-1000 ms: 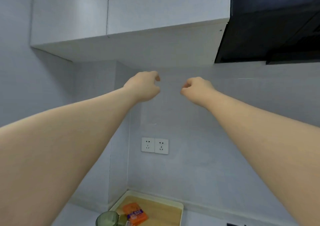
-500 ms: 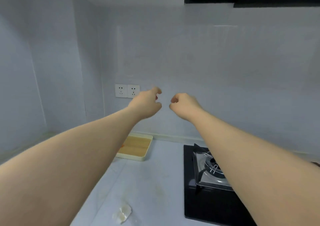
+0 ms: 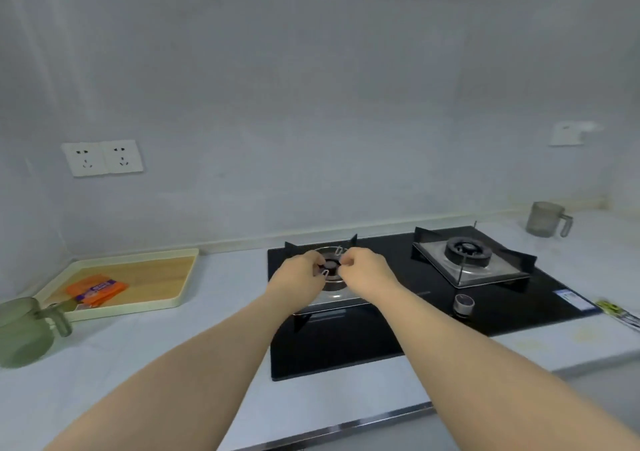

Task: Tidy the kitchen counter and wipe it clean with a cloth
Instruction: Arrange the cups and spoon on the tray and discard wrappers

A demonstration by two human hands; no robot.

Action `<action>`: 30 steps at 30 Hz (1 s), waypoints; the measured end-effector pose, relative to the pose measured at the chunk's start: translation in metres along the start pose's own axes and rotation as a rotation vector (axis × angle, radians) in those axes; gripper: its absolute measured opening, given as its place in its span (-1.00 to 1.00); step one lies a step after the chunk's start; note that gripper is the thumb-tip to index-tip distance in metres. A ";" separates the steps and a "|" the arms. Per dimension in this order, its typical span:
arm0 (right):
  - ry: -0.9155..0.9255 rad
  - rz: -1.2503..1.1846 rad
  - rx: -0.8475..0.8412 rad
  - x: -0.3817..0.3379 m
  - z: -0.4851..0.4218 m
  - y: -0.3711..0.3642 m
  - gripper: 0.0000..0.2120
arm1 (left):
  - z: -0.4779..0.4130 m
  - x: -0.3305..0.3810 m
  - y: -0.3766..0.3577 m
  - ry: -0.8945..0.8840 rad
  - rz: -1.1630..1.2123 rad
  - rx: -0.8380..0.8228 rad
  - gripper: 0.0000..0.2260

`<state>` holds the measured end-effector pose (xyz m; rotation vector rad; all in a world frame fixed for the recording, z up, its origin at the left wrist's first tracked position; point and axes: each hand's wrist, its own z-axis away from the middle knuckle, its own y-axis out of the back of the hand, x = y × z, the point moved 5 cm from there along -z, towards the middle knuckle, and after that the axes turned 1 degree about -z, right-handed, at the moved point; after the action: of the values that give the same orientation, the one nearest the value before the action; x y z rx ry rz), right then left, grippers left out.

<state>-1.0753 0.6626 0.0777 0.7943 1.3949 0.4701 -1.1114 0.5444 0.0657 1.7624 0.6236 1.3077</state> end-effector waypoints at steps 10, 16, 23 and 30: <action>-0.275 -0.037 0.122 0.117 -0.075 0.053 -0.72 | -0.110 0.077 -0.087 -0.163 0.086 -0.165 -0.72; -0.373 -0.059 0.231 0.166 -0.128 0.106 -0.70 | -0.192 0.133 -0.121 -0.255 0.141 -0.216 -0.76; -0.478 -0.090 0.333 0.257 -0.137 0.173 -0.74 | -0.238 0.221 -0.193 -0.350 0.225 -0.327 -0.78; -0.486 -0.065 0.362 0.383 -0.186 0.259 -0.73 | -0.296 0.327 -0.272 -0.360 0.322 -0.314 -0.79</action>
<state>-1.1602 1.1484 0.0080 1.0692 1.0531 -0.0378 -1.2566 1.0410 0.0393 1.8144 -0.0684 1.1755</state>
